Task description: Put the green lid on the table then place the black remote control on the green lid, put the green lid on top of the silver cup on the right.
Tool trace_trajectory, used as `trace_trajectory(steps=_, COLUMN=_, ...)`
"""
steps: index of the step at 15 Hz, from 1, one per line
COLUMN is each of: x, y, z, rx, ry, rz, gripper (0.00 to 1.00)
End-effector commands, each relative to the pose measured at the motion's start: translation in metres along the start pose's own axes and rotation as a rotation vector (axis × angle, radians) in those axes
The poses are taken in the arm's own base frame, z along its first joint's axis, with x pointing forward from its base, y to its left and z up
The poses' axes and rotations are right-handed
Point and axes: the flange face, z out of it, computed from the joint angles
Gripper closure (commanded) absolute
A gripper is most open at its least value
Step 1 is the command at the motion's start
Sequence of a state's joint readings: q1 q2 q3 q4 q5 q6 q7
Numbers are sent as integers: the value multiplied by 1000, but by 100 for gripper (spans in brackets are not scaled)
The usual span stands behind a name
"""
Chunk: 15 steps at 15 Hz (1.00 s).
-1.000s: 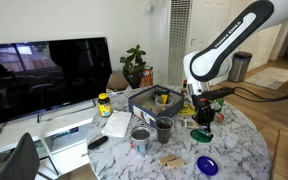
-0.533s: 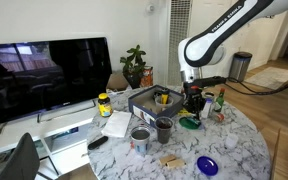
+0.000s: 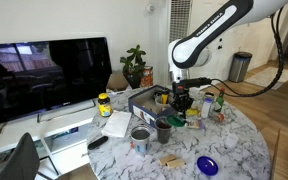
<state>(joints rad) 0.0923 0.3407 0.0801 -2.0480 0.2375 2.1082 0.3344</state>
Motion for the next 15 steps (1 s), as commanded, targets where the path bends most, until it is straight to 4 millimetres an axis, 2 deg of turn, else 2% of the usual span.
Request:
trace_trajectory(steps=1, x=28, y=-10, z=10, rx=-25, ry=15, rz=42, gripper=100)
trace_trajectory(steps=9, x=60, y=-6, z=9, rx=-35, ry=67, rz=162, gripper=100)
trace_trajectory(steps=15, x=59, y=-16, z=19, rx=-44, ry=86, rz=192, gripper=100)
